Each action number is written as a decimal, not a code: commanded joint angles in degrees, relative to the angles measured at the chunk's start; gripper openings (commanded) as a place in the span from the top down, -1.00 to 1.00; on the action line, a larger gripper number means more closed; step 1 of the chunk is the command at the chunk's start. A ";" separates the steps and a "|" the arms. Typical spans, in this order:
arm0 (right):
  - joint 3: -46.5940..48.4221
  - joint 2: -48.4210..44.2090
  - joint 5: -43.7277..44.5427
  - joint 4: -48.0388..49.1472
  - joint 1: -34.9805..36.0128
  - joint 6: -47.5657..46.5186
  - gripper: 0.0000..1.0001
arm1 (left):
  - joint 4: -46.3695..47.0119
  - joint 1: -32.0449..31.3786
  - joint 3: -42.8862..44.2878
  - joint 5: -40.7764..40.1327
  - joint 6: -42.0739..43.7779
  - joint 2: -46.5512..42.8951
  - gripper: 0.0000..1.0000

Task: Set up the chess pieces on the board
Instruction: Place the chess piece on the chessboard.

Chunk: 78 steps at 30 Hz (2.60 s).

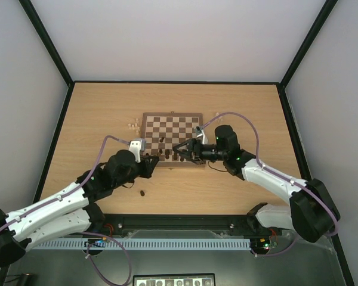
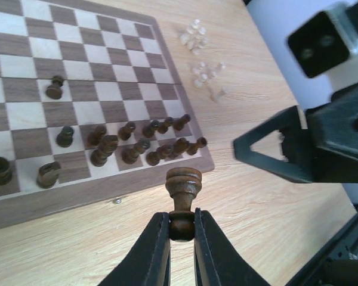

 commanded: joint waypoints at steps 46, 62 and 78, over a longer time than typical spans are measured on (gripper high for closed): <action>1.37 -13.23 -9.34 -24.25 -5.16 -24.23 -0.54 | -46.38 21.95 42.98 11.60 10.71 47.47 0.78; -0.06 -14.29 -11.10 -23.38 -5.93 -24.22 -0.54 | -50.27 27.72 53.52 19.26 13.23 62.19 0.76; -0.89 -14.35 -11.37 -22.69 -6.02 -24.09 -0.54 | -50.22 29.37 55.92 22.30 13.74 67.40 0.66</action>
